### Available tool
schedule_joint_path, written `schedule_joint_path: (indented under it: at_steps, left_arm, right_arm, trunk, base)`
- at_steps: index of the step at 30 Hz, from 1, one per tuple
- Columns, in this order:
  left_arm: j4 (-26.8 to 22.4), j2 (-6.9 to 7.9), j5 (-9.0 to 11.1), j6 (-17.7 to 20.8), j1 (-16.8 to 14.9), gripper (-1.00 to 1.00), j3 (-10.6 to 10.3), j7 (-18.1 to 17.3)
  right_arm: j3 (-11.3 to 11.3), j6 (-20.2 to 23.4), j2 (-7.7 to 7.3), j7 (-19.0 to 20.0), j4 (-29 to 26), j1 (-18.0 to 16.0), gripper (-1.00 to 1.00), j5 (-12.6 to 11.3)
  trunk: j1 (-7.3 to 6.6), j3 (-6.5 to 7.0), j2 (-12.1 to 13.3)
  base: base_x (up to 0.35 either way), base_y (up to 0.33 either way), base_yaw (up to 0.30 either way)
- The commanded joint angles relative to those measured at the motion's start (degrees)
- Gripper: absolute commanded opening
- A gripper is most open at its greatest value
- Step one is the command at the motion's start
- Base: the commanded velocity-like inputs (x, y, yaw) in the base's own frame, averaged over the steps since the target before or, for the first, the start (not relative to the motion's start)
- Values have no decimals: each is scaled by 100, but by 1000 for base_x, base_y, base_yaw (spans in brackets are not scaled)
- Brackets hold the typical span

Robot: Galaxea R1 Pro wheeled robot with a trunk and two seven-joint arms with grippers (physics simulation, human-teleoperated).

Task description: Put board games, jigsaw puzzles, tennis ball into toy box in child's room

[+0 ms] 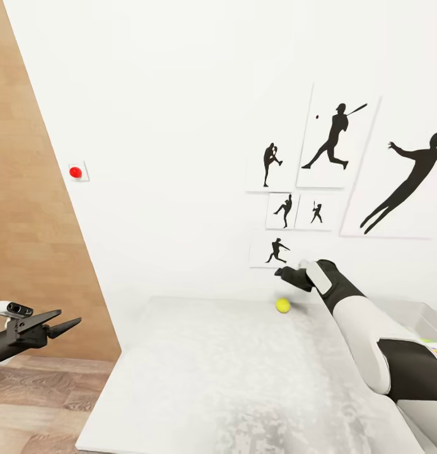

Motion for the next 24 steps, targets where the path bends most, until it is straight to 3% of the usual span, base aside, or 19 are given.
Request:
schedule_joint_path:
  at_steps: [1,13,16,20,24]
  left_arm:
    - [-1,2,4,60,-5,100,-4,-19]
    - [-183,-5,25,56,-1,100,-11,-19]
    - [-454,-5,32,108,2,100,-12,-19]
    - [-1101,-15,23,447,4,100,-16,-19]
    - [-1740,-157,-24,645,-20,100,8,-19]
  right_arm:
    - [-12,22,0,-48,-28,-6,100,-52]
    - [-3,-1,-1,-56,-108,-10,100,160]
    - [-3,-4,1,-61,-109,-10,100,168]
    - [-3,-10,4,-70,-115,-10,100,172]
    - [-3,-12,5,-74,-117,-13,100,173]
  trunk:
    - [4,-22,-14]
    - [4,-130,-14]
    - [4,-158,-14]
    - [4,-196,-14]
    - [4,-233,-14]
  base:
    - [0,0,0]
    - [0,0,0]
    - [0,0,0]
    - [0,0,0]
    - [0,0,0]
